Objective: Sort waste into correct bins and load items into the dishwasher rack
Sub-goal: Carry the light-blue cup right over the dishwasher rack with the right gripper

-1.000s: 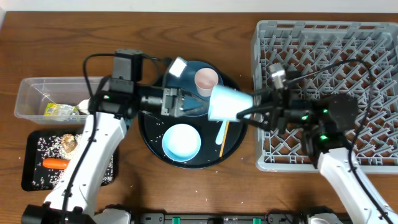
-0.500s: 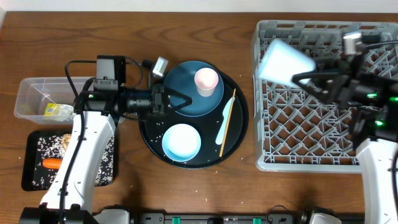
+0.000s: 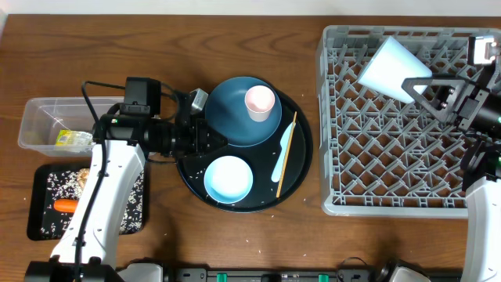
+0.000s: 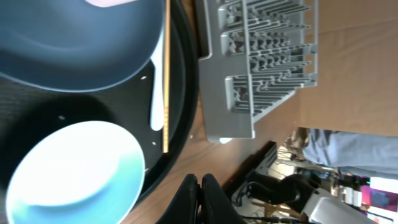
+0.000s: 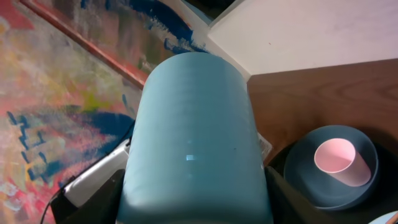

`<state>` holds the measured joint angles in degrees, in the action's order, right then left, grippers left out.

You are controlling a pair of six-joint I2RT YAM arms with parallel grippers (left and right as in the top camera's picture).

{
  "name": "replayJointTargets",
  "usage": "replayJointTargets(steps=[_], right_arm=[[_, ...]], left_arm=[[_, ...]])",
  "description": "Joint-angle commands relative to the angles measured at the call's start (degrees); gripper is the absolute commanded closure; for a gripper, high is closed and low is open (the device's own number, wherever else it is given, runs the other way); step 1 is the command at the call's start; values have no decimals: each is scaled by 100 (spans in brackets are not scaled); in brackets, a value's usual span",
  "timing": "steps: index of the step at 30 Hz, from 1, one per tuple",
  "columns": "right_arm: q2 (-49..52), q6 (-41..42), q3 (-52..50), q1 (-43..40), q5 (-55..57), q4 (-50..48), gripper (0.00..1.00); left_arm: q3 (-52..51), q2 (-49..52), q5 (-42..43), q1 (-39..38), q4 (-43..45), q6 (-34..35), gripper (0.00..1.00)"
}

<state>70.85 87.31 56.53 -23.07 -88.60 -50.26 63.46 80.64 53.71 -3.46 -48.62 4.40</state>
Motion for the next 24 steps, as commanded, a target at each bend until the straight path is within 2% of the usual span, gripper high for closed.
replayJointTargets(steps=[1, 2, 3, 4, 9, 24], right_arm=[[-35, 164, 136, -44, -76, -20, 95], [-35, 162, 136, -44, -76, -33, 95], [-35, 162, 136, -44, -79, -42, 95], [-35, 162, 136, -44, -79, -59, 95], [-35, 162, 136, -42, -76, -186, 96], [-35, 166, 136, -11, -79, -269, 95]], left_arm=[[52, 15, -396, 13, -17, -101, 85], [52, 15, -516, 13, -17, -98, 71], [52, 15, -673, 13, -17, -96, 44], [52, 15, -789, 13, -17, -96, 2], [52, 15, -1139, 13, -17, -98, 2], [52, 15, -1141, 13, -17, -98, 2]])
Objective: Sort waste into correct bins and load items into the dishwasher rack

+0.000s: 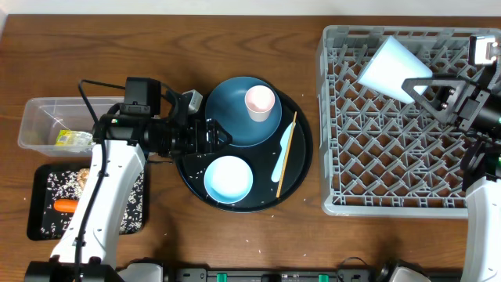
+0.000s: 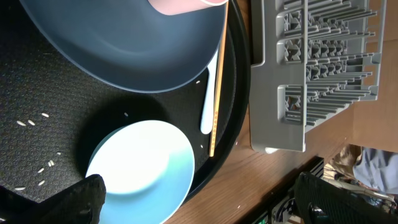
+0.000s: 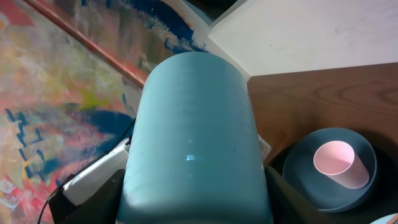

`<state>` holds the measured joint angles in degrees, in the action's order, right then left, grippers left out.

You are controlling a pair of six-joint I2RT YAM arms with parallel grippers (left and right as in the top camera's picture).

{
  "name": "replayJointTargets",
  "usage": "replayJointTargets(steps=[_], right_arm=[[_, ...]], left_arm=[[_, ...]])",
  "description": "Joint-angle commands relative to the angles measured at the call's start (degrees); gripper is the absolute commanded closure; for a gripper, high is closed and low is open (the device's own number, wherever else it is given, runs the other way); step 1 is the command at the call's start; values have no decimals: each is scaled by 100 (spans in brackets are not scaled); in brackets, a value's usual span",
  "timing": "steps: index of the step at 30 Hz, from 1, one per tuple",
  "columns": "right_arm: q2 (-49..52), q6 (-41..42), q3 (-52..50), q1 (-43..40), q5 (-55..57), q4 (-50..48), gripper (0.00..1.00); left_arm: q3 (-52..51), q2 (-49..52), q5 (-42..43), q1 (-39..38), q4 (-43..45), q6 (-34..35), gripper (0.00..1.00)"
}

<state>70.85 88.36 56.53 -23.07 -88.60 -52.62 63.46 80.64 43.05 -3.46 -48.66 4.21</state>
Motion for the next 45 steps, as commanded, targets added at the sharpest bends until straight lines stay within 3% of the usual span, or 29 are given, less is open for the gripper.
replayJointTargets(steps=[1, 7, 11, 20, 23, 26, 28, 32, 39, 45], right_arm=[[-35, 83, 136, -11, -79, -35, 95], [-57, 42, 136, 39, -76, 59, 95], [-269, -863, 195, 361, 122, 1211, 94], [-533, -5165, 1353, 1080, 1657, 6763, 94], [-601, -6627, 2090, 1084, 2826, 8905, 94], [-579, -7733, 2922, 1169, 4874, 10859, 95], [-518, -8019, 3368, 1294, 6476, 11722, 96], [-321, -8203, 3755, 1445, 8063, 12699, 96], [385, -8452, 3742, 1543, 8216, 13700, 99], [702, -8397, 3672, 2461, 8408, 13763, 99]], left_arm=[[52, 15, -74, 13, -13, -79, 2], [52, 15, -74, 13, -13, -79, 2], [52, 15, -74, 13, -13, -79, 2], [52, 15, -74, 13, -13, -79, 2], [52, 15, -74, 13, -13, -79, 2], [52, 15, -74, 13, -13, -79, 2], [52, 15, -74, 13, -13, -79, 2], [52, 15, -74, 13, -13, -79, 2], [52, 15, -74, 13, -13, -79, 2], [52, 15, -74, 13, -13, -79, 2]])
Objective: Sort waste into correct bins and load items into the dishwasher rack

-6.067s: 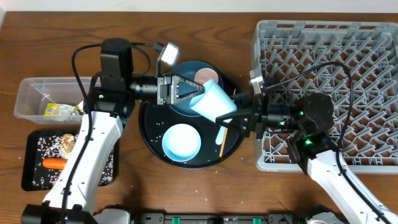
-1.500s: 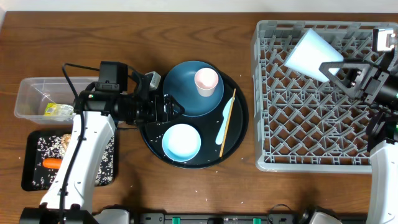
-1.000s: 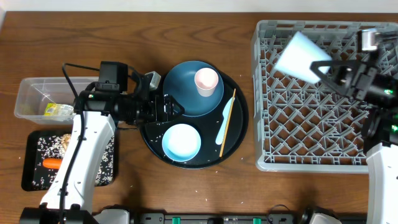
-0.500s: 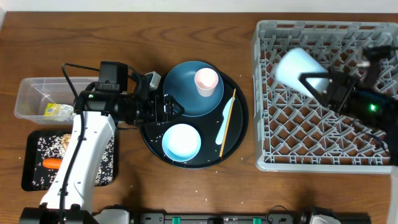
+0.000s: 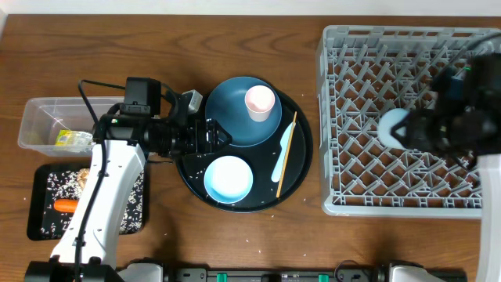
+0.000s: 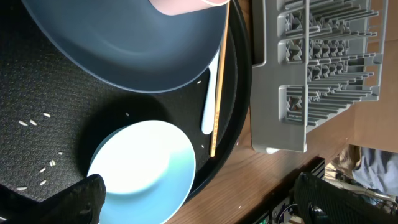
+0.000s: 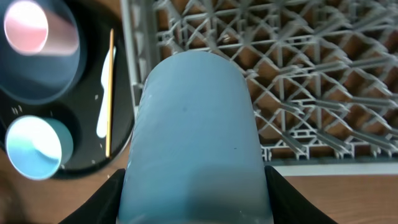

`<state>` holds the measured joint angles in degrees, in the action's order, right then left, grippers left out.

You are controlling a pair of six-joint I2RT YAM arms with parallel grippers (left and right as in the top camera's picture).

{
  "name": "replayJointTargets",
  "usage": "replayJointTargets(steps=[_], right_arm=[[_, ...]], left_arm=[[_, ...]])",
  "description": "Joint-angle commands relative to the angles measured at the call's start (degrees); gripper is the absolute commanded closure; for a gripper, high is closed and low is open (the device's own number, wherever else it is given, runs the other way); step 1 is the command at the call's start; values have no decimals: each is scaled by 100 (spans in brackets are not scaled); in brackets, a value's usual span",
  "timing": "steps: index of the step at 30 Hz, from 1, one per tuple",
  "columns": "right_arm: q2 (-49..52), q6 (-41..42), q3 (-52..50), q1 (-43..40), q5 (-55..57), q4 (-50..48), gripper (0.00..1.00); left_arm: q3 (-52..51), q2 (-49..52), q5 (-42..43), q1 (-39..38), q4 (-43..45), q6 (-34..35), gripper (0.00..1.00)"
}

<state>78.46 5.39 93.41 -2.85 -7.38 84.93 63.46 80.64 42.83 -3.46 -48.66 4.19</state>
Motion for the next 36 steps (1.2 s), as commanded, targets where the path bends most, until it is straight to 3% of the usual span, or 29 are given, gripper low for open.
replayJointTargets(steps=[1, 4, 14, 36], right_arm=[[-37, 125, -28, 632, 560, 20, 99], [76, 640, -136, 1073, 1325, 24, 99], [570, 820, -1152, 1781, 1298, -903, 99], [750, 1137, -2354, 1847, 1141, -1655, 99]], left_arm=[[52, 15, -52, 13, -13, -76, 2], [52, 15, -52, 13, -13, -76, 2], [52, 15, -52, 13, -13, -76, 2], [52, 15, -52, 13, -13, -76, 2]])
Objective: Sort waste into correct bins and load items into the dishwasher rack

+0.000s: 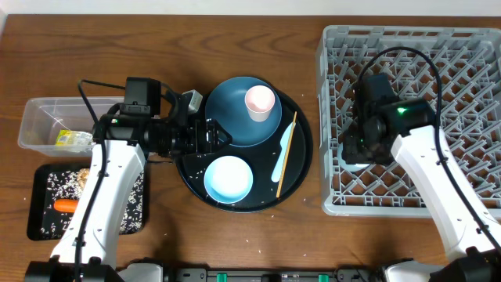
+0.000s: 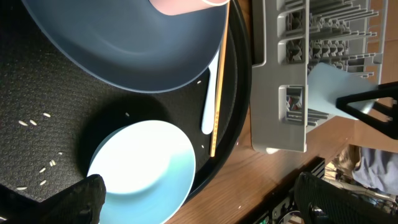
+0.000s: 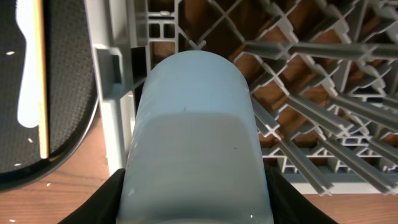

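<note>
My right gripper point(image 3: 198, 194) is shut on a light blue cup point(image 3: 196, 118), held low over the front left part of the grey dishwasher rack point(image 1: 454, 78). The left wrist view shows that cup point(image 2: 328, 92) beside the rack's corner; overhead my arm hides it. On the round black tray point(image 1: 301, 168) lie a dark blue plate point(image 1: 228, 110) with a pink cup point(image 1: 260, 99), a light blue bowl point(image 1: 228, 178), a wooden chopstick point(image 1: 286, 150) and a pale spoon point(image 1: 279, 163). My left gripper point(image 1: 213, 137) is open over the tray's left side, next to the bowl.
A clear bin point(image 1: 35, 117) holding a wrapper stands at the left edge. In front of it is a black tray point(image 1: 133, 211) with rice grains and a carrot piece. Loose rice grains dot the round tray.
My right gripper has carried the blue cup from over the middle of the rack to its front left part, lower down. The left arm has not moved.
At first my left gripper was shut over the tray and my right held the blue cup tilted above the rack's back. Then the left gripper stood open. Later the cup hung over the rack's middle, and now it is low at the rack's left edge.
</note>
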`<state>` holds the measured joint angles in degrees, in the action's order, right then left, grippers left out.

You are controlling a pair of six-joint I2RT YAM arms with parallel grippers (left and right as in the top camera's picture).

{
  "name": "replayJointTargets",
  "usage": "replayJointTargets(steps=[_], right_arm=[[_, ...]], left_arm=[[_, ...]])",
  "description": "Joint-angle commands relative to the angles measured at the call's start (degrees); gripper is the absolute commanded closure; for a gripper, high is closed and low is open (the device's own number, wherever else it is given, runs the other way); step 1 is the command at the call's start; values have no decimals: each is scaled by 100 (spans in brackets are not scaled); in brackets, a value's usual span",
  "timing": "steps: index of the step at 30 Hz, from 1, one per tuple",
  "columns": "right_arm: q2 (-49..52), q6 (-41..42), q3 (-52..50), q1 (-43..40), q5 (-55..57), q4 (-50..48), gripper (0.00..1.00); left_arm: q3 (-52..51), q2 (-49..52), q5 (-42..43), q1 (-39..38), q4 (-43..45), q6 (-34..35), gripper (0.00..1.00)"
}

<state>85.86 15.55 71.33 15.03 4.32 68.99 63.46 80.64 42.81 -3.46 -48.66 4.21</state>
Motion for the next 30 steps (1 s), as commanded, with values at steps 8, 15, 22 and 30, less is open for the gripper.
replayJointTargets(steps=[8, 15, 22, 30], right_arm=[[9, 160, -503, 59, -70, -374, 99], [7, 155, -494, 59, -378, -295, 99], [-55, 157, -323, 59, -437, -68, 99], [-98, 157, 111, 59, -435, 326, 99]], left_arm=[[52, 15, -50, 13, -13, -79, 2], [52, 15, -50, 13, -13, -79, 2], [52, 15, -50, 13, -13, -79, 2], [52, 15, -50, 13, -13, -79, 2]])
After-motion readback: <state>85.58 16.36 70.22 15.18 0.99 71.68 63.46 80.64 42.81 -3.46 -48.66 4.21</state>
